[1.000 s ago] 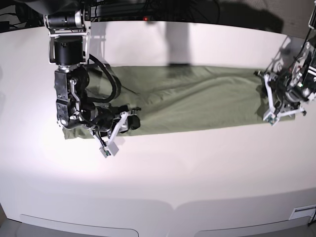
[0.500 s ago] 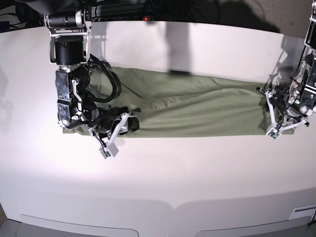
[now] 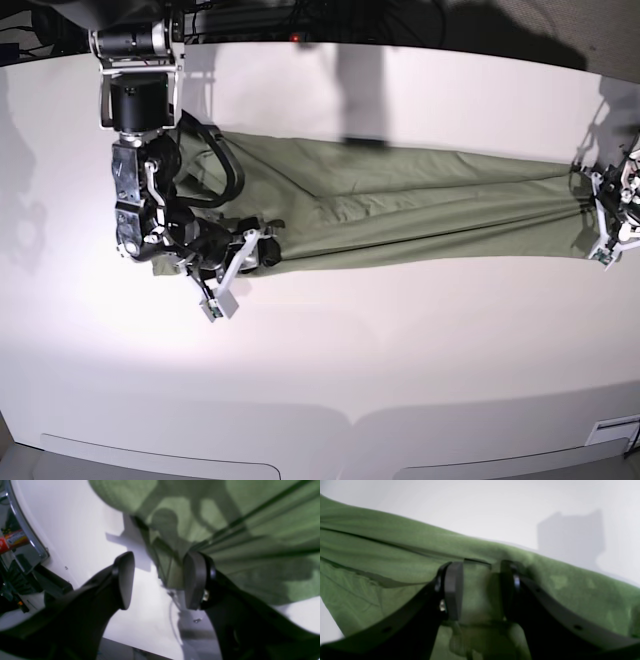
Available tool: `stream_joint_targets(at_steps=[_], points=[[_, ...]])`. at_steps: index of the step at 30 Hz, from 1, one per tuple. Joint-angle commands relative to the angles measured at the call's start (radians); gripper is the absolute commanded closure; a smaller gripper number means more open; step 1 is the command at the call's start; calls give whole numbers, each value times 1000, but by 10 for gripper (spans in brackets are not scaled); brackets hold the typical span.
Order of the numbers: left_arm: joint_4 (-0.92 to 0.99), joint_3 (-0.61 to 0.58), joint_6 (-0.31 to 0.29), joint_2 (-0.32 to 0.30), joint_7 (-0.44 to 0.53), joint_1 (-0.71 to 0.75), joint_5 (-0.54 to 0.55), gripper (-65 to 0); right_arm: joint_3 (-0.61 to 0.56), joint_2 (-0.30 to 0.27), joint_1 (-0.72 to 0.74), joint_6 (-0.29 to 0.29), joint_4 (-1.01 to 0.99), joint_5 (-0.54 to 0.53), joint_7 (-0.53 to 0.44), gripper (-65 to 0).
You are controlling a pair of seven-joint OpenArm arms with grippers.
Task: Fold the T-shirt properly
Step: 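Stretch the strip taut by drawing the left gripper outward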
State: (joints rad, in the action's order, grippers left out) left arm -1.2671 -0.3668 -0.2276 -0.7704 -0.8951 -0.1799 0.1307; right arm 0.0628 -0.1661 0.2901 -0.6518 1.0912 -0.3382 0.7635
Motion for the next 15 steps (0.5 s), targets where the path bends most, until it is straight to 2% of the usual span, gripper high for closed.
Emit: stream_joint_targets(at_steps=[1, 15], points=[[-6, 11, 24, -31, -19, -18, -38, -305, 3, -11, 19, 10, 12, 21, 8, -253], [-10, 11, 84, -6, 10, -48, -37, -305, 3, -11, 20, 9, 12, 19, 10, -253]])
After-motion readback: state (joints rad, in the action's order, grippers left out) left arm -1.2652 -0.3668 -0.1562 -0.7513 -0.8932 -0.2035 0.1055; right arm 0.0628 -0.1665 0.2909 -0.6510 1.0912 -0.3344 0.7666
